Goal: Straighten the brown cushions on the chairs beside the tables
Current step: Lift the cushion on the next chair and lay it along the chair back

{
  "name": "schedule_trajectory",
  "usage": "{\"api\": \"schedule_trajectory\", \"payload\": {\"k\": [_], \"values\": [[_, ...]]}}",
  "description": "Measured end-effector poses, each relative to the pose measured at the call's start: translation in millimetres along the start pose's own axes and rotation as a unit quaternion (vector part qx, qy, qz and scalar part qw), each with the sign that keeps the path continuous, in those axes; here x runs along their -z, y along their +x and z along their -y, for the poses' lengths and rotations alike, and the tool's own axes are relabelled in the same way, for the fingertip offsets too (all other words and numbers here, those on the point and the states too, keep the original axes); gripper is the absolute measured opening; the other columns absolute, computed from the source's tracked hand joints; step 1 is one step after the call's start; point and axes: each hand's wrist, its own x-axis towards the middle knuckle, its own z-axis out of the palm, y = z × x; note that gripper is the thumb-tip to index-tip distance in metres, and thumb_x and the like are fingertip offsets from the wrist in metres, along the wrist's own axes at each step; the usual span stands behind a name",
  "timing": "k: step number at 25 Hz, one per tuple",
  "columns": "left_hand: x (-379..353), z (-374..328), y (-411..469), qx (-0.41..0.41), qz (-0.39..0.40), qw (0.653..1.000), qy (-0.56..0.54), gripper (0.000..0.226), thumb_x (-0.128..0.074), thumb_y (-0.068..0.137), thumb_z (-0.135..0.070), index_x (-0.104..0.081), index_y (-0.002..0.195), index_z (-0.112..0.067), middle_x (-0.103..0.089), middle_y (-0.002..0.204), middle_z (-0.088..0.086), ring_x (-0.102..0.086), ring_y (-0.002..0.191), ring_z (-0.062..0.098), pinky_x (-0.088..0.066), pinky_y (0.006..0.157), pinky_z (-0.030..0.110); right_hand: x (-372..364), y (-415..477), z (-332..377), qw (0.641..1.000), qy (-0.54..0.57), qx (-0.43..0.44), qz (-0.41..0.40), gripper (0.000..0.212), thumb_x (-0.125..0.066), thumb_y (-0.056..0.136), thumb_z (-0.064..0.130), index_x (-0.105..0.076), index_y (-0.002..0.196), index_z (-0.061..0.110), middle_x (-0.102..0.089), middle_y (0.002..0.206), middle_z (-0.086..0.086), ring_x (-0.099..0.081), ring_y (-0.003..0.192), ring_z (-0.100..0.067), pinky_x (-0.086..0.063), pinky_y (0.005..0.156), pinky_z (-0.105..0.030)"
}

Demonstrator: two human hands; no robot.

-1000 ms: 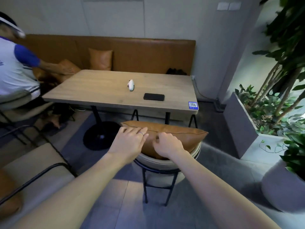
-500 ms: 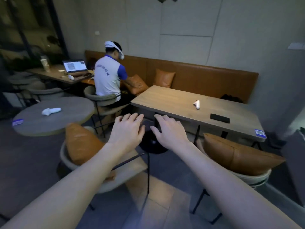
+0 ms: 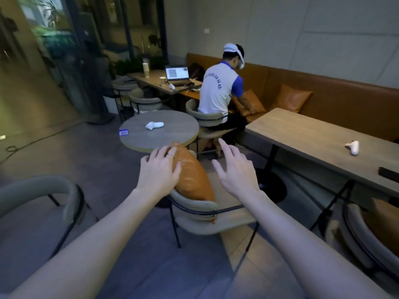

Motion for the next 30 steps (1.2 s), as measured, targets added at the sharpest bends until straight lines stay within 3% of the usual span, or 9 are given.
{"api": "schedule_trajectory", "payload": {"k": [8, 12, 15, 18, 21, 24, 27, 30], "values": [[-127.4, 38.0, 61.6, 0.106, 0.119, 0.983, -0.095, 0.052, -0.045, 0.101, -0.039, -0.044, 0.147, -0.014, -0.046, 0.151, 0.014, -0.042, 0.135, 0.038, -0.040, 0.102, 0.056, -151.7, 49.7, -34.2, 0.987, 0.023, -0.110, 0.115, 0.068, -0.037, 0.102, 0.056, -0.014, 0.160, 0.032, -0.035, 0.159, -0.011, -0.046, 0.135, -0.041, -0.042, 0.103, -0.057], [-191.5, 52.3, 84.0, 0.204, 0.167, 0.944, -0.199, 0.060, -0.048, 0.097, -0.047, -0.043, 0.147, -0.015, -0.055, 0.141, 0.015, -0.052, 0.125, 0.039, -0.046, 0.097, 0.049, -216.6, 52.6, -54.7, 0.953, 0.093, -0.246, 0.151, 0.071, -0.039, 0.100, 0.058, -0.013, 0.160, 0.031, -0.033, 0.159, -0.014, -0.043, 0.137, -0.042, -0.039, 0.107, -0.057], [-228.6, 60.5, 95.0, 0.306, 0.194, 0.885, -0.291, 0.061, -0.056, 0.097, -0.046, -0.041, 0.147, -0.014, -0.055, 0.141, 0.011, -0.052, 0.127, 0.034, -0.042, 0.092, 0.036, -259.0, 50.6, -63.9, 0.872, 0.209, -0.421, 0.137, 0.075, -0.046, 0.101, 0.052, -0.012, 0.161, 0.025, -0.029, 0.159, -0.016, -0.041, 0.139, -0.041, -0.037, 0.109, -0.052], [-263.4, 74.5, 107.1, 0.394, 0.219, 0.821, -0.351, 0.083, -0.063, 0.090, -0.054, -0.027, 0.155, -0.016, -0.045, 0.153, 0.010, -0.046, 0.134, 0.031, -0.039, 0.103, 0.038, -297.4, 47.8, -71.8, 0.789, 0.221, -0.554, 0.147, 0.081, -0.055, 0.099, 0.047, -0.010, 0.161, 0.020, -0.025, 0.159, -0.020, -0.037, 0.140, -0.044, -0.035, 0.110, -0.051], [-291.7, 90.4, 119.8, 0.433, 0.236, 0.782, -0.380, 0.100, -0.070, 0.081, -0.060, -0.019, 0.158, -0.021, -0.040, 0.155, 0.008, -0.044, 0.137, 0.030, -0.037, 0.105, 0.039, -318.4, 49.8, -78.6, 0.707, 0.208, -0.654, 0.174, 0.093, -0.059, 0.096, 0.044, 0.001, 0.162, 0.019, -0.003, 0.167, -0.025, -0.034, 0.143, -0.048, -0.031, 0.116, -0.056], [-321.0, 109.3, 139.2, 0.462, 0.259, 0.752, -0.393, 0.117, -0.076, 0.071, -0.067, -0.012, 0.159, -0.022, -0.036, 0.158, 0.009, -0.042, 0.138, 0.032, -0.037, 0.108, 0.043, -329.2, 57.0, -84.5, 0.648, 0.224, -0.700, 0.199, 0.096, -0.059, 0.098, 0.037, 0.011, 0.162, 0.018, 0.007, 0.166, -0.032, -0.023, 0.149, -0.046, -0.026, 0.117, -0.050], [-346.7, 126.1, 159.5, 0.488, 0.285, 0.715, -0.411, 0.134, -0.079, 0.062, -0.072, -0.003, 0.159, -0.021, -0.033, 0.159, 0.009, -0.038, 0.140, 0.033, -0.034, 0.115, 0.052, -343.2, 60.0, -83.9, 0.650, 0.213, -0.705, 0.188, 0.092, -0.059, 0.095, 0.026, 0.003, 0.162, 0.018, 0.015, 0.162, -0.037, -0.037, 0.140, -0.051, -0.038, 0.107, -0.044], [-364.4, 132.7, 172.4, 0.500, 0.296, 0.700, -0.416, 0.148, -0.080, 0.049, -0.079, 0.000, 0.159, -0.022, -0.031, 0.160, 0.010, -0.037, 0.141, 0.033, -0.032, 0.116, 0.055, -357.5, 61.1, -82.9, 0.672, 0.199, -0.694, 0.164, 0.072, -0.059, 0.093, 0.027, -0.023, 0.154, 0.013, 0.008, 0.161, -0.039, -0.052, 0.124, -0.052, -0.041, 0.084, -0.036]]}}
